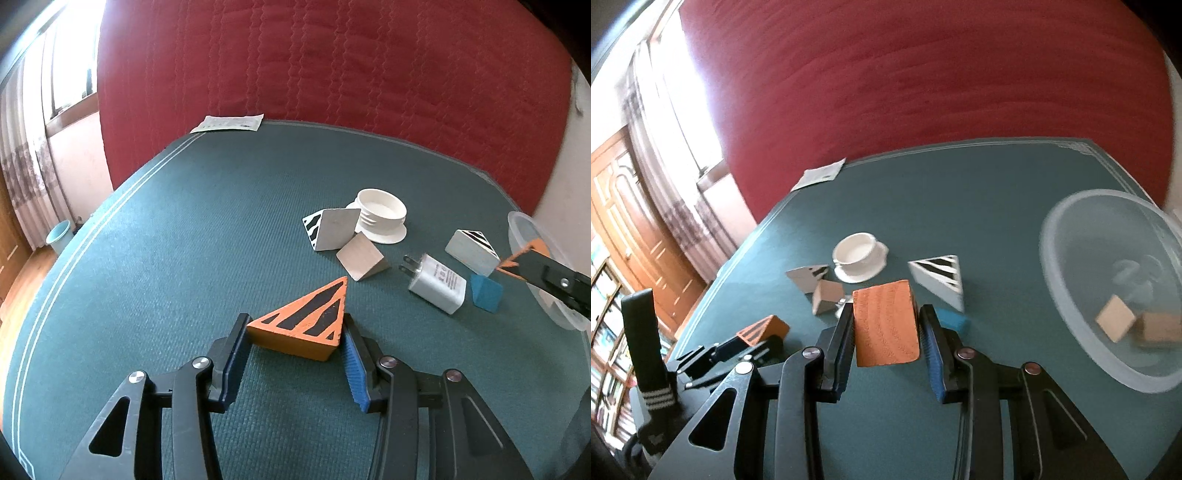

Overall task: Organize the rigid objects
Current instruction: 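Carry the orange square block into the bowl and open the right gripper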

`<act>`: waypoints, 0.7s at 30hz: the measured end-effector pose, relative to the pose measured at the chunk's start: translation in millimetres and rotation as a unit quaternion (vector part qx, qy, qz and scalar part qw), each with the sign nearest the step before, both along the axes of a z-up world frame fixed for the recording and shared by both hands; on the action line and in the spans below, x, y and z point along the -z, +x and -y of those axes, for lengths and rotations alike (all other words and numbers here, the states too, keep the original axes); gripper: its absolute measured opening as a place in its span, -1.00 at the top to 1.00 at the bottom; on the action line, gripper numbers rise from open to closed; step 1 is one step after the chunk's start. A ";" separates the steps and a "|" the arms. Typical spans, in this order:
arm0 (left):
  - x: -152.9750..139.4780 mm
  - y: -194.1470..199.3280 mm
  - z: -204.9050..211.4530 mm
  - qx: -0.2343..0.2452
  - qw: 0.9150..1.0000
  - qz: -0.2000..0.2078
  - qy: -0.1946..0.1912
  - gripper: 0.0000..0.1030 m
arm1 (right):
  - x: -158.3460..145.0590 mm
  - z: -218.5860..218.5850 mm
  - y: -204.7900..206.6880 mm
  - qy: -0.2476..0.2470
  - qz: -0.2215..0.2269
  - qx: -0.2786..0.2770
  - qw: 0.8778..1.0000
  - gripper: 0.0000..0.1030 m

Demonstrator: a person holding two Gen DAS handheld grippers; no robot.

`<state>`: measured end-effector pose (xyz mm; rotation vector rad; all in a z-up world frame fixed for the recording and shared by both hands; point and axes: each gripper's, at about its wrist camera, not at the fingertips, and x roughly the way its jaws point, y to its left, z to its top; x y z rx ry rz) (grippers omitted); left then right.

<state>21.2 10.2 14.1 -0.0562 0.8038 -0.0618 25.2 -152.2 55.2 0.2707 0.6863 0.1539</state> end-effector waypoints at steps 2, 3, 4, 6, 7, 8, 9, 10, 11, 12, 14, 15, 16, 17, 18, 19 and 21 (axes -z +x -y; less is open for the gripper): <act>0.0 -0.4 -0.4 0.000 1.000 0.000 0.001 0.05 | -0.6 9.4 -5.9 0.004 0.000 0.012 1.000 0.31; -0.3 -0.2 -0.6 -0.001 1.000 0.000 0.001 0.05 | -0.9 14.3 -7.3 0.005 0.001 0.018 1.000 0.31; -0.4 -0.1 -0.6 -0.001 1.000 0.000 0.001 0.05 | -1.1 18.8 -9.7 0.006 0.001 0.024 1.000 0.31; -0.9 -0.2 -0.4 -0.001 1.000 0.001 0.003 0.05 | -2.0 28.7 -15.4 0.008 0.003 0.037 0.999 0.31; -1.3 -0.4 -0.6 -0.001 1.000 0.002 0.003 0.05 | -1.9 32.1 -18.0 0.008 0.003 0.041 0.999 0.31; -1.3 -0.8 -1.1 -0.001 1.000 0.002 0.004 0.05 | -2.8 36.4 -20.7 0.008 0.005 0.046 0.999 0.31; -1.4 -0.9 -1.1 -0.001 1.000 0.002 0.004 0.05 | -4.3 42.4 -24.3 0.008 0.008 0.054 0.998 0.31; -1.3 -1.1 -1.2 -0.002 1.000 0.003 0.005 0.05 | -4.9 46.4 -27.5 0.008 0.010 0.058 0.998 0.31; -1.3 -1.3 -1.7 -0.002 1.000 0.003 0.006 0.05 | -6.2 51.6 -31.5 0.008 0.013 0.064 0.998 0.31; -1.4 -1.6 -2.1 -0.003 1.000 0.003 0.007 0.05 | -8.2 58.3 -35.6 0.009 0.016 0.073 0.997 0.31; -1.6 -1.9 -2.8 -0.005 1.000 0.003 0.009 0.05 | -10.2 67.7 -41.5 0.008 0.020 0.083 0.996 0.31; -1.6 -1.8 -2.9 -0.006 1.000 0.003 0.010 0.05 | -11.3 72.7 -43.1 0.007 0.022 0.090 0.996 0.31; -1.7 -1.8 -2.9 -0.007 1.000 0.003 0.011 0.05 | -12.0 77.4 -45.2 0.006 0.023 0.096 0.995 0.31; -2.0 -2.0 -3.2 -0.007 1.000 0.003 0.012 0.05 | -12.3 82.6 -47.2 0.005 0.023 0.103 0.994 0.31; -2.1 -2.0 -3.5 -0.008 1.000 0.003 0.013 0.05 | -12.7 89.3 -49.5 0.004 0.023 0.112 0.993 0.31; -2.0 -1.8 -3.6 -0.009 1.000 0.003 0.014 0.05 | -12.4 93.5 -51.4 0.003 0.023 0.117 0.993 0.31; -2.1 -1.3 -4.8 -0.011 1.000 0.002 0.014 0.05 | -12.1 104.8 -55.2 0.003 0.024 0.133 0.991 0.31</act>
